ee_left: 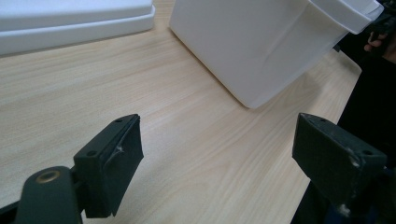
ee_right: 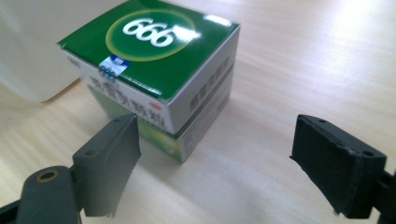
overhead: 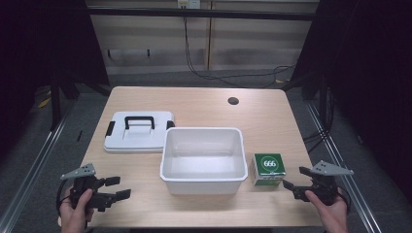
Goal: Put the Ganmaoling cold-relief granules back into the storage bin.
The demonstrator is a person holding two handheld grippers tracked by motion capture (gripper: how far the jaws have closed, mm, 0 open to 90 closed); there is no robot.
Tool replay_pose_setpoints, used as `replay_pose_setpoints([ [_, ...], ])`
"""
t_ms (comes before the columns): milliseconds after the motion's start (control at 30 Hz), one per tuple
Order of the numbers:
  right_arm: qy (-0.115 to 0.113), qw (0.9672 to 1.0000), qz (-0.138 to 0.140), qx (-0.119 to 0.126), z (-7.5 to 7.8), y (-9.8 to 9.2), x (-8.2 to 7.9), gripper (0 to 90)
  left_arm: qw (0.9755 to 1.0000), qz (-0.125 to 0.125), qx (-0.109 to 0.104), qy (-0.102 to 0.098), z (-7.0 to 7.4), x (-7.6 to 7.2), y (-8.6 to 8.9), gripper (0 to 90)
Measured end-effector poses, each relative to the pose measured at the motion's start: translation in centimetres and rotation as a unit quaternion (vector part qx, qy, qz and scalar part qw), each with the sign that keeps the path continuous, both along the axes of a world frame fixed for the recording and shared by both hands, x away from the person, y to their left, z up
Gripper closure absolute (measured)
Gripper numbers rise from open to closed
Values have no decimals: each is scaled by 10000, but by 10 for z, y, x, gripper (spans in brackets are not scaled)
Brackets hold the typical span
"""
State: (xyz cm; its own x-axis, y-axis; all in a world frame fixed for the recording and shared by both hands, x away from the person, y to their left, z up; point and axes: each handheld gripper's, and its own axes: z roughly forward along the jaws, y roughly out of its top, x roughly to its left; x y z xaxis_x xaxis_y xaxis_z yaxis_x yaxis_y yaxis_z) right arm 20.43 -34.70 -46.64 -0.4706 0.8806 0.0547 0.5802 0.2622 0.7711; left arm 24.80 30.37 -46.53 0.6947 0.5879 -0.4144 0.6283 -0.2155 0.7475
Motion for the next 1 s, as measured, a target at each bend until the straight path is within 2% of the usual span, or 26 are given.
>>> replay_pose_setpoints([
  [33, 168, 9997, 124, -130, 0, 0, 1, 170, 10000, 0, 0, 0, 0, 0, 0, 161],
  [100, 214, 9994, 196, -161, 0, 1, 1, 144, 10000, -2, -25, 5, 0, 0, 0, 161],
  [133, 247, 9993, 261, -74, 0, 1, 1, 143, 10000, -2, -18, 8, 0, 0, 0, 161],
  [233, 177, 9991, 389, -50, 2, 3, 0, 138, 10000, 12, -6, 15, 0, 1, 1, 161],
  [333, 161, 9979, 583, 222, 4, 4, -1, 136, 10000, 49, -13, 27, -1, 0, 1, 161],
  [400, 142, 9981, 574, 177, 5, 6, -2, 136, 10000, 43, -15, 32, -1, 0, 1, 161],
  [467, 62, 9972, 738, 53, 5, 10, -2, 136, 10000, 35, -2, 25, -1, 0, 1, 161],
  [567, 29, 9966, 821, 60, 7, 12, -3, 136, 10000, 11, 8, 1, 0, 0, 0, 161],
  [600, 257, 9940, 1027, 268, 9, 13, -1, 138, 10000, -17, 28, -25, 0, 0, 0, 161],
  [733, 253, 9937, 1070, 210, 17, 18, 0, 136, 10000, -3, 11, -17, 0, -1, 1, 161],
  [833, 238, 9933, 1101, 256, 22, 18, 2, 136, 10000, 7, -8, -8, 0, -1, 0, 161],
  [933, 279, 9949, 961, 125, 26, 18, 4, 138, 10000, 2, 14, -12, 0, -1, 0, 161],
  [1000, 150, 9944, 1040, 111, 29, 19, 5, 138, 10000, 10, 19, 2, 0, -1, 0, 161],
])
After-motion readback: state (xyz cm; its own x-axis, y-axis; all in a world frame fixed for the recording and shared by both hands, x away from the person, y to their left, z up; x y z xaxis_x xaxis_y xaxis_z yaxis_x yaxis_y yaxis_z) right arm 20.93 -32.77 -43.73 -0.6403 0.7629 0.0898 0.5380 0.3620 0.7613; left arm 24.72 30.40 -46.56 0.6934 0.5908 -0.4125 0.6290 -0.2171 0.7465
